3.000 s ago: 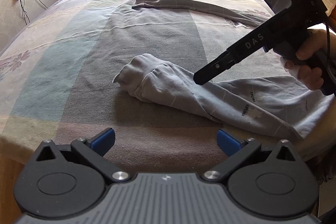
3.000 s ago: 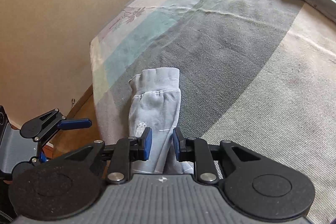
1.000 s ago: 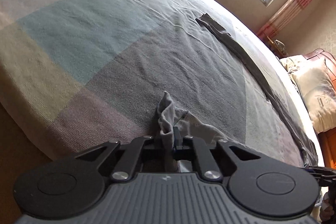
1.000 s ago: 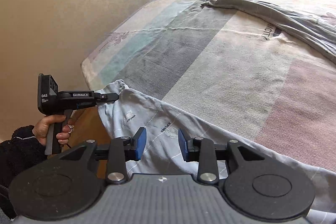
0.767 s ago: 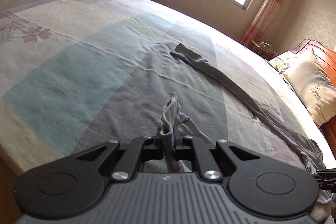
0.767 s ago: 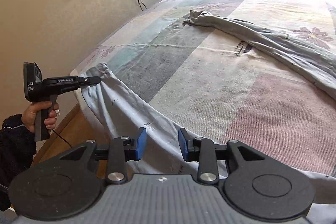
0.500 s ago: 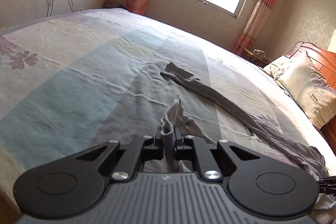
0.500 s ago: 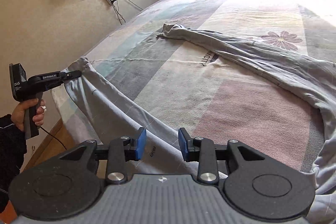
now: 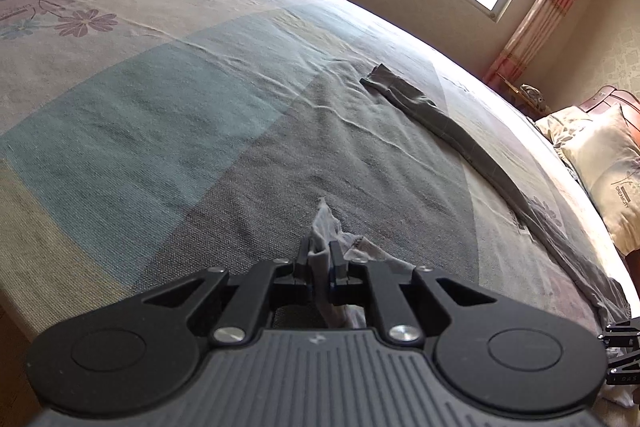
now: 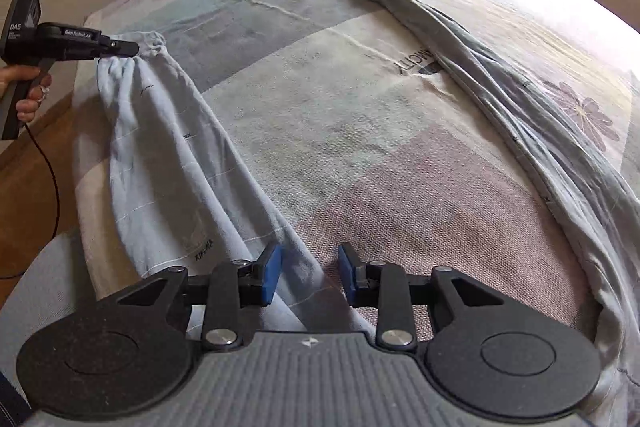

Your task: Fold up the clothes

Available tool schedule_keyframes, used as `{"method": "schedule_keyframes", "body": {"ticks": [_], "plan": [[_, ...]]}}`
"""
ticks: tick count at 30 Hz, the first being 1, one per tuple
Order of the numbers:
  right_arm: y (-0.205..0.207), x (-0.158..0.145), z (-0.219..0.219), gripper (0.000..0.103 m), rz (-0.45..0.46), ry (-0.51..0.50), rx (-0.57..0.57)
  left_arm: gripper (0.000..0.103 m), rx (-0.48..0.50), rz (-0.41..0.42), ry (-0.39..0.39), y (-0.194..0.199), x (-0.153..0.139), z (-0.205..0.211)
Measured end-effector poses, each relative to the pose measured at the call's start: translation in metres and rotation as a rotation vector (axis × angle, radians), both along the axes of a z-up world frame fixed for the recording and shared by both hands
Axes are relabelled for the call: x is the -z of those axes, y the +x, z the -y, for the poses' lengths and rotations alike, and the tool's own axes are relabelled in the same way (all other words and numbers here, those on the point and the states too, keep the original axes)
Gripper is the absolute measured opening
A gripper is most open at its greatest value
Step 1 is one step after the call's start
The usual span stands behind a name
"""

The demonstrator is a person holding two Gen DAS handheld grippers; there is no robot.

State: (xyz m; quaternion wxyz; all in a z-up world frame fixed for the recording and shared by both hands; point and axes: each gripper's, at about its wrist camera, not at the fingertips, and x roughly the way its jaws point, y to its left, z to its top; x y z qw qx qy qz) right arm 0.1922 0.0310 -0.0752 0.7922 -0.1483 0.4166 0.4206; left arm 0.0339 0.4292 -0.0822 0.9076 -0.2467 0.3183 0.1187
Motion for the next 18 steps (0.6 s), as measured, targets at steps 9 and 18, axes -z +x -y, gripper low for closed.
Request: {"method": "schedule_keyframes", "body": {"ticks": [9,18], "plan": [[0.021,0.002,-0.021,0.004,0.079,-0.047,0.021,0.009,0.012,0.053,0.071,0.012,-0.024,0.004],[0.018,-0.024,0.007,0.016,0.143,0.056,0.154,0.013,-0.03,-0.033,0.036,0.018,0.011,-0.003]]}}
